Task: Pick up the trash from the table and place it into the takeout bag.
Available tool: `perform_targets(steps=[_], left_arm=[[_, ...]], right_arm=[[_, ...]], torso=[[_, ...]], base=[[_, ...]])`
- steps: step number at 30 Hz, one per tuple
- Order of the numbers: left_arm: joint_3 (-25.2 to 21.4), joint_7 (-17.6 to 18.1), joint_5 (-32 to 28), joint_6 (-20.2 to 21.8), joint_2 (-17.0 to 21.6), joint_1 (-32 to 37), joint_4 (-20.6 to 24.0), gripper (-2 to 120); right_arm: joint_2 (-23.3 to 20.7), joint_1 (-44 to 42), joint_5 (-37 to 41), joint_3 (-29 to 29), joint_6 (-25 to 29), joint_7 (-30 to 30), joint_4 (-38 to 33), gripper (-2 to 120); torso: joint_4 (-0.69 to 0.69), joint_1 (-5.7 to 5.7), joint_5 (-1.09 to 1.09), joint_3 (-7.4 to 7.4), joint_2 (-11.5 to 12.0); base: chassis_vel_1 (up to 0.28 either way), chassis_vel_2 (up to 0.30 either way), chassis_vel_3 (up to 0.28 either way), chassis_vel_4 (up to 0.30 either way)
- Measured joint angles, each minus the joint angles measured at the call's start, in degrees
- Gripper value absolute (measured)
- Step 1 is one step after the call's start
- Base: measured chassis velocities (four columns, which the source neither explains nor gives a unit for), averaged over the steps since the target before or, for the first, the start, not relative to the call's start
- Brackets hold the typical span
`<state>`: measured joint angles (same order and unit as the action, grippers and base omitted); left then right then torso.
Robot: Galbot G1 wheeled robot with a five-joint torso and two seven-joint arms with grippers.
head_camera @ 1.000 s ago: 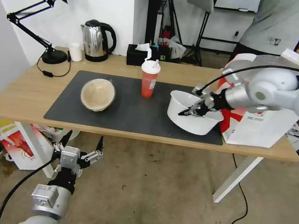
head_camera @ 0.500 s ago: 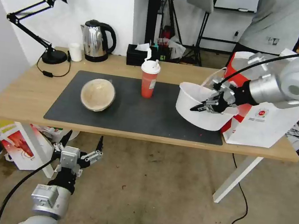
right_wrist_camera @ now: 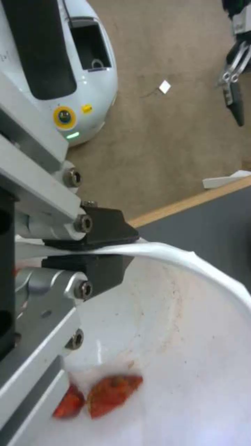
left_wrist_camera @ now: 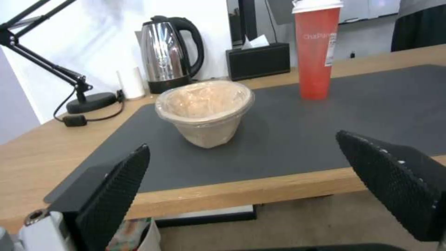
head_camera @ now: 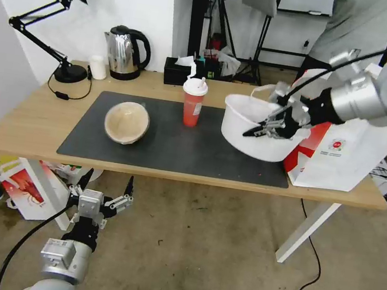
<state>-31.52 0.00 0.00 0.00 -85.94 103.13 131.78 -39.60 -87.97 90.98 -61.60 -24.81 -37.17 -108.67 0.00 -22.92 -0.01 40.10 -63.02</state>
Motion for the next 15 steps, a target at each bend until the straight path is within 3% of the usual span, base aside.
perform_targets(steps=[15], left_arm=[[0.0, 0.0, 0.0, 0.0, 0.0, 0.0, 0.0, 100]], right_arm=[[-3.9, 6.3, 1.5, 0.1, 0.3, -3.8, 4.1, 0]], torso=[[0.0, 0.0, 0.02, 0.0, 0.0]], base=[[0.0, 0.0, 0.0, 0.0]])
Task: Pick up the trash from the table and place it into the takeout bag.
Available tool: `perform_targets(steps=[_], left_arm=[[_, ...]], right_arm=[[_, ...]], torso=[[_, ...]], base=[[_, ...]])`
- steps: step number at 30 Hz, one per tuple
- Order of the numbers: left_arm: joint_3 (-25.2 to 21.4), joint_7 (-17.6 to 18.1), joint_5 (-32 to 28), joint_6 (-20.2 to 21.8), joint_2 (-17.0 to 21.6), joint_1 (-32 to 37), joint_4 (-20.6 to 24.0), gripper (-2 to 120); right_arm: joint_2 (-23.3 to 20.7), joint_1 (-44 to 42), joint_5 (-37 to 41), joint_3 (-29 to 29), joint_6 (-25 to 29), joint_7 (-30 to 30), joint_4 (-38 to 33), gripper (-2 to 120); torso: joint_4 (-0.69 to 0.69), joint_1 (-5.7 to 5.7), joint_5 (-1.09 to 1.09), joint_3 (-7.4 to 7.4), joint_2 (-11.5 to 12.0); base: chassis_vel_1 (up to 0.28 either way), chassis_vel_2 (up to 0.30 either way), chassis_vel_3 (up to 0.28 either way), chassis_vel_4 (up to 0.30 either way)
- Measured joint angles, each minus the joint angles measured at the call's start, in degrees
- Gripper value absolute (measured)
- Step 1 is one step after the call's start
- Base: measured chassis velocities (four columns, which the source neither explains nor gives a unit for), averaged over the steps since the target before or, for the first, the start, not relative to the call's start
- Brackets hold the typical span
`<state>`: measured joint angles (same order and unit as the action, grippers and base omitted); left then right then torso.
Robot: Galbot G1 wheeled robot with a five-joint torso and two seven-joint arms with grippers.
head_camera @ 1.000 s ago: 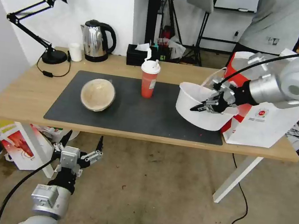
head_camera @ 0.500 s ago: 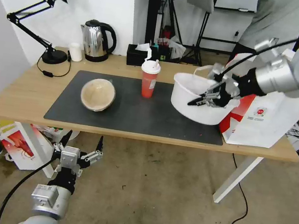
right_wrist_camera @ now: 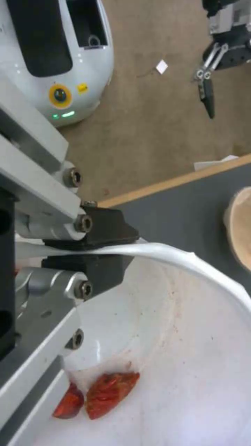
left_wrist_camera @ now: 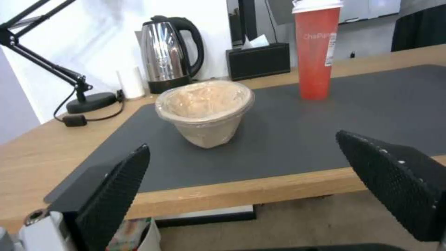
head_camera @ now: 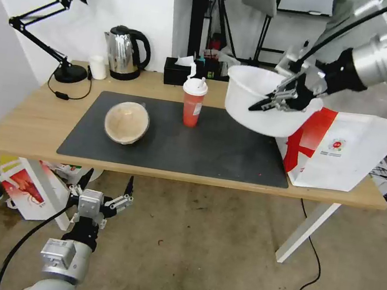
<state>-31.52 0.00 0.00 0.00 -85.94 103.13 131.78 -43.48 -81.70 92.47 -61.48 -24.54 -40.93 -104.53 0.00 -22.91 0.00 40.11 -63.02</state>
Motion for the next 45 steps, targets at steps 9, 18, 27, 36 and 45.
perform_targets(steps=[9, 18, 27, 36, 45], left_arm=[[0.0, 0.0, 0.0, 0.0, 0.0, 0.0, 0.0, 100], [0.0, 0.0, 0.0, 0.0, 0.0, 0.0, 0.0, 100], [0.0, 0.0, 0.0, 0.0, 0.0, 0.0, 0.0, 100], [0.0, 0.0, 0.0, 0.0, 0.0, 0.0, 0.0, 100], [0.0, 0.0, 0.0, 0.0, 0.0, 0.0, 0.0, 100]], right_arm=[[-2.0, 0.6, 0.0, -2.0, 0.0, -1.7, 4.7, 0], [-0.9, 1.8, -1.6, -0.7, 0.2, -2.7, 7.1, 0], [2.0, 4.3, -4.8, 1.9, 0.6, -4.8, 10.3, 0], [4.9, 4.9, -7.1, 3.4, 1.3, -5.9, 12.2, 0], [7.7, 5.0, -10.3, 5.2, 1.9, -6.8, 14.4, 0]], torso=[[0.0, 0.0, -0.02, 0.0, 0.0], [0.0, 0.0, 0.0, 0.0, 0.0], [-0.01, 0.0, 0.0, 0.0, 0.0], [0.0, 0.0, 0.0, 0.0, 0.0], [0.0, 0.0, 0.0, 0.0, 0.0]], base=[[0.0, 0.0, 0.0, 0.0], [0.0, 0.0, 0.0, 0.0], [0.0, 0.0, 0.0, 0.0], [0.0, 0.0, 0.0, 0.0], [0.0, 0.0, 0.0, 0.0]])
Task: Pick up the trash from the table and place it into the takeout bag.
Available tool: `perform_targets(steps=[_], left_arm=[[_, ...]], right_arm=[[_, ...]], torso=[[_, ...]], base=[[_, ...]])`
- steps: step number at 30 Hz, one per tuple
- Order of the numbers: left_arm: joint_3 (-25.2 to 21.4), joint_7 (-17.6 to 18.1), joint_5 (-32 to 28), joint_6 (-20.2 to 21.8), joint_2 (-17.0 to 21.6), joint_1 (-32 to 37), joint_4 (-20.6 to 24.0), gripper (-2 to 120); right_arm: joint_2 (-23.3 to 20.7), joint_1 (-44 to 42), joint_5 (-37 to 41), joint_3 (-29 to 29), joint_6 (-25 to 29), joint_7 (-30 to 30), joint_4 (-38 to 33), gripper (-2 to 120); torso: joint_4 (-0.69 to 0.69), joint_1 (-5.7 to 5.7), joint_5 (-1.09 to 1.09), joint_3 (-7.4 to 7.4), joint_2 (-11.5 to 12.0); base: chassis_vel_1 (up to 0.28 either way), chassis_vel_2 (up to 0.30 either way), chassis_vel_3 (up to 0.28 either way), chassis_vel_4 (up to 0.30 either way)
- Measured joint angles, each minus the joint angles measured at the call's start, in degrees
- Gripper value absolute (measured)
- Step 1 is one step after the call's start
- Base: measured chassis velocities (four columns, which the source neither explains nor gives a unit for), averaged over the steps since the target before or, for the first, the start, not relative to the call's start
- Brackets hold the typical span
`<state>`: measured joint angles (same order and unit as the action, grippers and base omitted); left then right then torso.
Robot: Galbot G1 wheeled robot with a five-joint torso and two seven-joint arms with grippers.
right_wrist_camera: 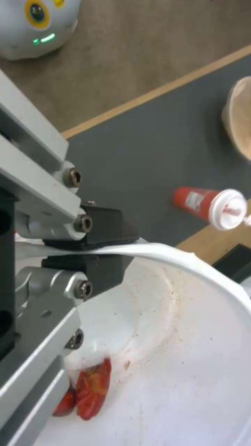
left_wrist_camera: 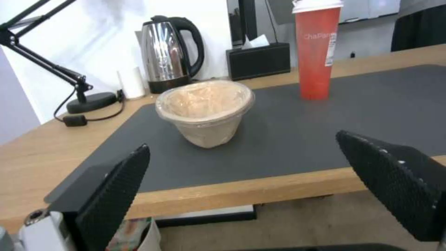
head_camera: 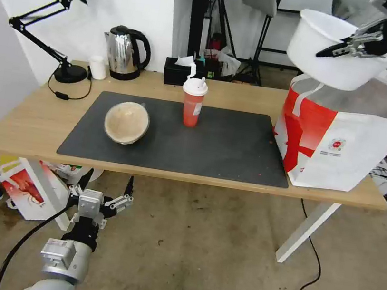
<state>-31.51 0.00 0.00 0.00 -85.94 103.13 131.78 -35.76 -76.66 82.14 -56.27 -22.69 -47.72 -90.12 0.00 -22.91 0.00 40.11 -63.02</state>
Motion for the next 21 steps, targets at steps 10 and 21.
perform_targets(steps=[10, 21], left_arm=[[0.0, 0.0, 0.0, 0.0, 0.0, 0.0, 0.0, 100], [0.0, 0.0, 0.0, 0.0, 0.0, 0.0, 0.0, 100]], right_arm=[[2.1, -1.2, -3.8, 0.7, 0.7, -0.5, 2.1, 0], [4.5, -4.6, -8.1, 0.6, 1.8, -0.5, 3.2, 0]], torso=[[0.0, 0.0, 0.0, 0.0, 0.0], [0.01, 0.0, 0.0, 0.0, 0.0]], base=[[0.0, 0.0, 0.0, 0.0], [0.0, 0.0, 0.0, 0.0]])
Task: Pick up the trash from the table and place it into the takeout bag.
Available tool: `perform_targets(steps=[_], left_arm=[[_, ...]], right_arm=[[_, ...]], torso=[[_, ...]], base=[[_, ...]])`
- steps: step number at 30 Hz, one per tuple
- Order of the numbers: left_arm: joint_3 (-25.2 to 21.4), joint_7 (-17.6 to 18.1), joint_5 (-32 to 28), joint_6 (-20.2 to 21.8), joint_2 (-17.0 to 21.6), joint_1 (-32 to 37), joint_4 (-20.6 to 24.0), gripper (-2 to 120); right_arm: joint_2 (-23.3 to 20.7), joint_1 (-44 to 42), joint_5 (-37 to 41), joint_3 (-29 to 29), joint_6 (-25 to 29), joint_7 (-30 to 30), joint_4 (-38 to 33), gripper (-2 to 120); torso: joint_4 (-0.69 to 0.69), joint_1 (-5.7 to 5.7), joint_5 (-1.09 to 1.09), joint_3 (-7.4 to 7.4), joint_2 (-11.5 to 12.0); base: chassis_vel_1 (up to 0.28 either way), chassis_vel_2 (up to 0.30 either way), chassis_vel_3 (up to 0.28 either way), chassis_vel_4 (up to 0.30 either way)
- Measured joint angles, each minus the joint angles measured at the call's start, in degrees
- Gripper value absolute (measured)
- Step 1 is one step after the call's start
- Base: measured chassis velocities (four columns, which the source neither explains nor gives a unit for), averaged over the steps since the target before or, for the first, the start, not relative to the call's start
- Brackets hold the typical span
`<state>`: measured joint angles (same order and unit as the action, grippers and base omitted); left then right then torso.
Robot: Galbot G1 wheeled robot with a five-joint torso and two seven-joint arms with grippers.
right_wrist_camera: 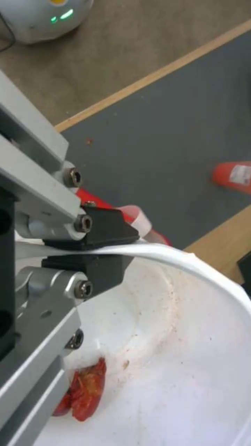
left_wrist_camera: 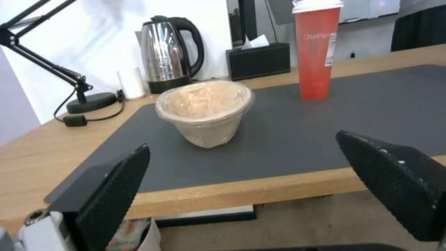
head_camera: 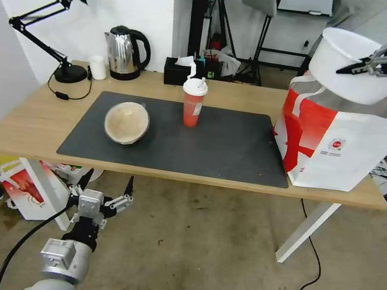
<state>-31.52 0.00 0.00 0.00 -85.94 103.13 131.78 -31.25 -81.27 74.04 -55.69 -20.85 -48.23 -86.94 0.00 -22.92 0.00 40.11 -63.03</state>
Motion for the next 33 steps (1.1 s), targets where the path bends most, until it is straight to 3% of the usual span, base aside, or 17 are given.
perform_targets(steps=[25, 33], left_arm=[[0.0, 0.0, 0.0, 0.0, 0.0, 0.0, 0.0, 100], [0.0, 0.0, 0.0, 0.0, 0.0, 0.0, 0.0, 100]], right_arm=[[0.4, -6.9, -3.7, -3.1, 1.9, 3.3, 3.2, 0], [-0.1, -7.8, -3.2, -3.9, 2.3, 4.9, 3.1, 30]], torso=[[0.0, 0.0, -0.01, 0.0, 0.0], [0.0, 0.0, -0.01, 0.0, 0.0]], base=[[0.0, 0.0, 0.0, 0.0], [0.0, 0.0, 0.0, 0.0]])
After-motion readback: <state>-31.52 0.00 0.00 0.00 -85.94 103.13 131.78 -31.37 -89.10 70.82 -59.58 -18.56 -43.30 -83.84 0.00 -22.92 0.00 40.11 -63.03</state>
